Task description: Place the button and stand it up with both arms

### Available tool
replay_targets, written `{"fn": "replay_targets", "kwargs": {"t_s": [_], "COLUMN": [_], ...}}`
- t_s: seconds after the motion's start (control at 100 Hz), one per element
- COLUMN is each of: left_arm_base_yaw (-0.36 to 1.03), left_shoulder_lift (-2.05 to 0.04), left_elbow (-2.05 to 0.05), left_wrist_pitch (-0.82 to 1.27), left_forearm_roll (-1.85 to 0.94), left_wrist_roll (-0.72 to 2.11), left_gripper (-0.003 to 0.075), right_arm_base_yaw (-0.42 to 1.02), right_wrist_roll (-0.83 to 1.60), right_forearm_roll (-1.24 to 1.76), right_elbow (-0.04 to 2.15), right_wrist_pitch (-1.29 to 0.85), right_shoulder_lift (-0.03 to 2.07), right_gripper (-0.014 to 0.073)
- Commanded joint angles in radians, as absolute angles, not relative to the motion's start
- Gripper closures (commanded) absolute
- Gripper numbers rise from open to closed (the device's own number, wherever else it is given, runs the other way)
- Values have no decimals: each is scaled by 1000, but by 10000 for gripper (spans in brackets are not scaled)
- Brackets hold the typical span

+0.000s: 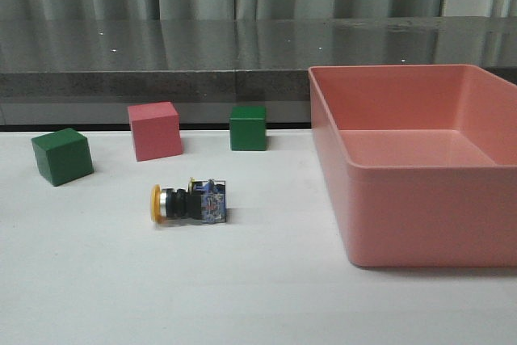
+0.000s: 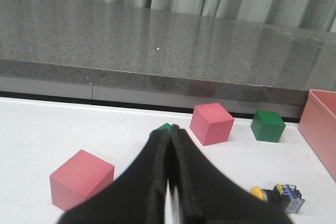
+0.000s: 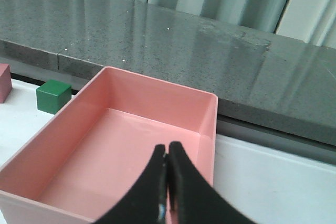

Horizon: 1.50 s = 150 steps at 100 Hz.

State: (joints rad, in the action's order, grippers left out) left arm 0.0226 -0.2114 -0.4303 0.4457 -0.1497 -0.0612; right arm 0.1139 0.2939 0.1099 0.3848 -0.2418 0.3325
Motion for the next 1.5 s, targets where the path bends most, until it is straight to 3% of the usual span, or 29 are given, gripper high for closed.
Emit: {"fn": "replay_targets", "kwargs": {"t_s": [0.0,0.22,0.48,0.57,0.71,0.79,1.02,1.15,1.25,1.38,1.49], "left_arm_base_yaw": [21,21,21,23,61,69,75,97,100,100,100], "left_shoulder_lift": [-346,-607,-832,-897,-977,-1019,-1134,-1194,-1246,-1338,-1453], "left_elbow": [-559,-731,-771,-771,-771,-771,-771,-782,-807,-876,-967], "left_wrist_pitch": [435,491,493,499,499,499,456,446,474,685,970], "left_forearm_roll": [-176,-176,-202,-250,-306,-313,-444,-605,-884,-1147,-1170], "left_wrist_roll": [-69,-25,87,154,225,225,310,677,1033,1456,1600], "left_gripper": [739,739,710,603,266,171,175,175,175,175,175], "right_arm_base_yaw": [106,106,106,106,106,106,106,106,106,106,106], "right_wrist_roll": [293,293,293,293,293,293,293,293,293,293,293], "right_forearm_roll": [118,118,118,118,118,118,118,118,118,118,118], "right_elbow": [411,411,411,411,411,411,411,411,411,411,411], "right_wrist_pitch": [-169,-169,-169,-168,-168,-168,-165,-164,-163,-163,-163], "right_shoulder_lift": [335,335,335,335,335,335,335,335,335,335,335], "right_gripper": [703,703,703,703,703,703,703,703,703,703,703]}}
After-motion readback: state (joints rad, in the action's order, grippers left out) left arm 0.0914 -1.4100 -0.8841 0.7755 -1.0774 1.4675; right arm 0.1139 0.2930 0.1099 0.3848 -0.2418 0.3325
